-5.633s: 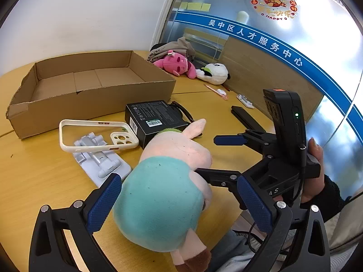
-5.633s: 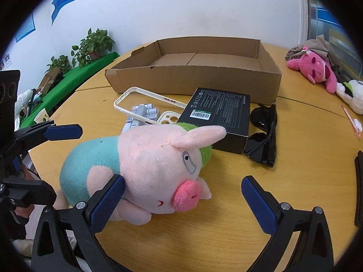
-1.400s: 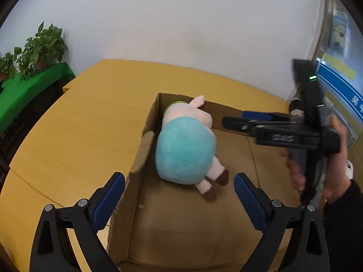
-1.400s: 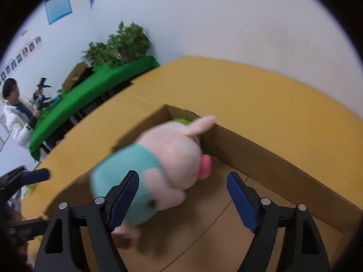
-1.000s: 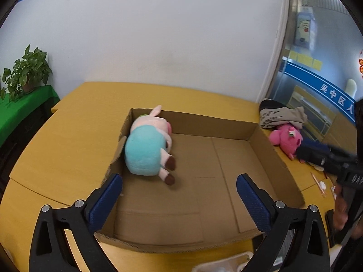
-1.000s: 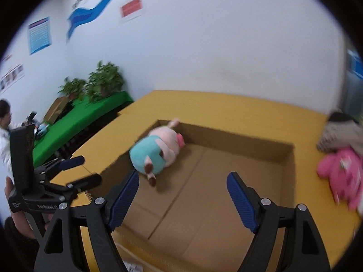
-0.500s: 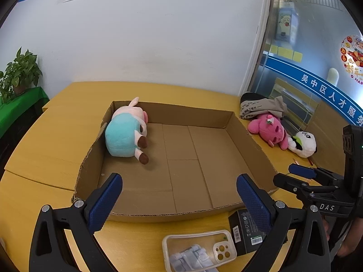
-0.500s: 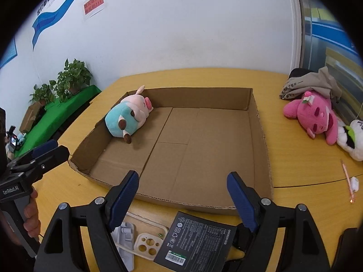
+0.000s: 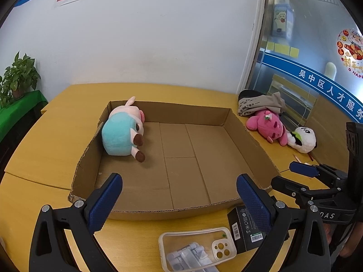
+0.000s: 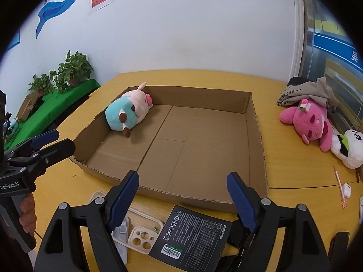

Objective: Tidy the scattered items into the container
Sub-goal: 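Withdraw both tools and move toward the white phone case on the table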

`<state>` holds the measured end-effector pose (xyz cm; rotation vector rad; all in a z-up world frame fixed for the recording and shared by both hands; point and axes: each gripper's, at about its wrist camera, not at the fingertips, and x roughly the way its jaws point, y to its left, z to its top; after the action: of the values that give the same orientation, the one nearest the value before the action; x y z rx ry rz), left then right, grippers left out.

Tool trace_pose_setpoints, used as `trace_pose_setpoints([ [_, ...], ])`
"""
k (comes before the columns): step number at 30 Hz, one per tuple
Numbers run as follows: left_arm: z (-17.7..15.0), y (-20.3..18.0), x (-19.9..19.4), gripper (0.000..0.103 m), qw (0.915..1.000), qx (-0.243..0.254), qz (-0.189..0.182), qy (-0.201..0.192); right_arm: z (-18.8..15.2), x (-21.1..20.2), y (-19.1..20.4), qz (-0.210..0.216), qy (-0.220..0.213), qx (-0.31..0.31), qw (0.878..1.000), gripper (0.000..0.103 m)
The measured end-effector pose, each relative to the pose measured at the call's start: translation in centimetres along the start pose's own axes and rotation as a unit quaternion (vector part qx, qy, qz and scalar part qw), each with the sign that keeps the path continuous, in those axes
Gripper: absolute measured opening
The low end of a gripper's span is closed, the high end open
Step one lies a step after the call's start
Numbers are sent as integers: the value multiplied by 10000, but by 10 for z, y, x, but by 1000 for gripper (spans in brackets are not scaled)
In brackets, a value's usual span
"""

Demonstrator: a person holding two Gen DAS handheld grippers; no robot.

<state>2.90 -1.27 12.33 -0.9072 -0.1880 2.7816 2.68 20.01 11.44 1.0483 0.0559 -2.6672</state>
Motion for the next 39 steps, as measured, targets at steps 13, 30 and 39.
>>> trace_pose_setpoints([
  [13, -5, 1, 6, 102, 10000, 34, 22, 83, -4, 8, 1, -57, 133, 25, 9999, 80],
  [30, -8, 2, 12, 102, 9997, 36, -116, 203, -8, 16, -1, -24, 228, 75, 9997, 80],
  [39, -9, 1, 14, 102, 9995, 18, -173, 245, -10, 17, -3, -52, 252, 70, 9996, 80],
])
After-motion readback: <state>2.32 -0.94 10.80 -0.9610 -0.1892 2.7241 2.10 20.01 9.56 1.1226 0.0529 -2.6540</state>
